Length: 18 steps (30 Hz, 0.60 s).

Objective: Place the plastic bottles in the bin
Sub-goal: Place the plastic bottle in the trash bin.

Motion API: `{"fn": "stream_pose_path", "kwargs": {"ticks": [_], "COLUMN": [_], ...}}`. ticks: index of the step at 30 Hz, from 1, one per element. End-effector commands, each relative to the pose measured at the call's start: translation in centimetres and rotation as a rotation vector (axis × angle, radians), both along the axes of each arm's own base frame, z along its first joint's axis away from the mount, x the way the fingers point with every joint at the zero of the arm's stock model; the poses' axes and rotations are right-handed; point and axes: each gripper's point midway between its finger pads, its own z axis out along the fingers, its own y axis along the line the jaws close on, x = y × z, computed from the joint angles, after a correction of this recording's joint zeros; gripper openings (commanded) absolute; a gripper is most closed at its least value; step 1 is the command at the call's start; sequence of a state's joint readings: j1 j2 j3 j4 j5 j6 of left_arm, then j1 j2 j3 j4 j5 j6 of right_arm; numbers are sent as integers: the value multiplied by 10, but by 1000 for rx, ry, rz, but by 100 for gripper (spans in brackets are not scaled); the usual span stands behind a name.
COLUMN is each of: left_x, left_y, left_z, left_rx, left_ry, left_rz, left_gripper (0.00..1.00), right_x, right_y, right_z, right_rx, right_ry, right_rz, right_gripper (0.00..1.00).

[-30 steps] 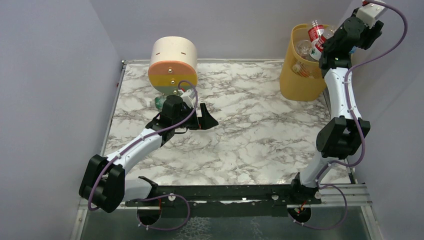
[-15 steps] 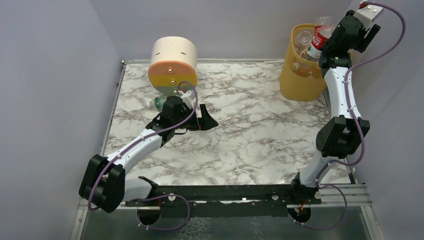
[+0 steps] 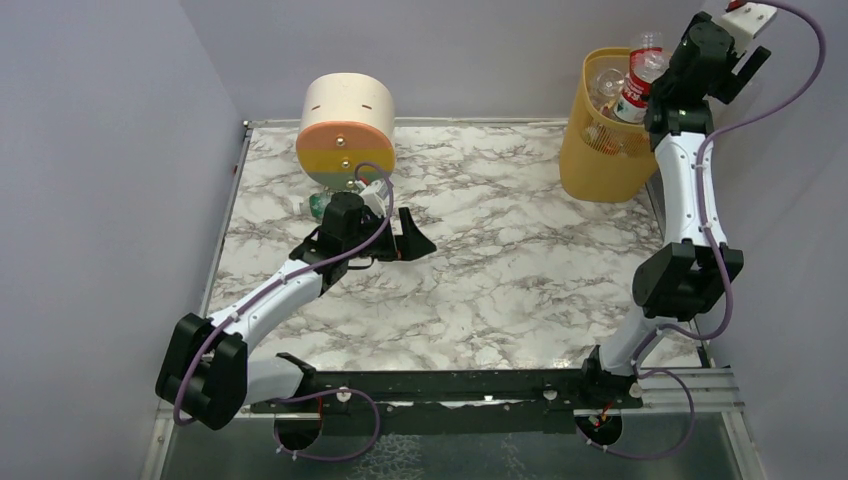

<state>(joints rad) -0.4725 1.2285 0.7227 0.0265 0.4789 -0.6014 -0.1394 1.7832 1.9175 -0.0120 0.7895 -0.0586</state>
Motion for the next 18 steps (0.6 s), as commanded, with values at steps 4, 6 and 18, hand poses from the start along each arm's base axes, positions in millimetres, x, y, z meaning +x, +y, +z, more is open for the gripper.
{"fn": "stream_pose_path", "kwargs": {"ticks": [4, 6, 18], "left_x": [-4, -5, 0], "left_y": [2, 2, 7], "left_z": [10, 10, 10], "left_rx": [-19, -20, 10], "left_ry": [-26, -24, -23], "left_rz": [-2, -1, 26], "left_gripper": [99, 99, 99], "right_x": [-17, -15, -18], "right_y": [14, 14, 99], "right_z": [47, 45, 59], "right_rx": [29, 39, 208], "right_ry": [-109, -98, -121], "right_rz": [82, 86, 573], "right_gripper": [85, 85, 94]}}
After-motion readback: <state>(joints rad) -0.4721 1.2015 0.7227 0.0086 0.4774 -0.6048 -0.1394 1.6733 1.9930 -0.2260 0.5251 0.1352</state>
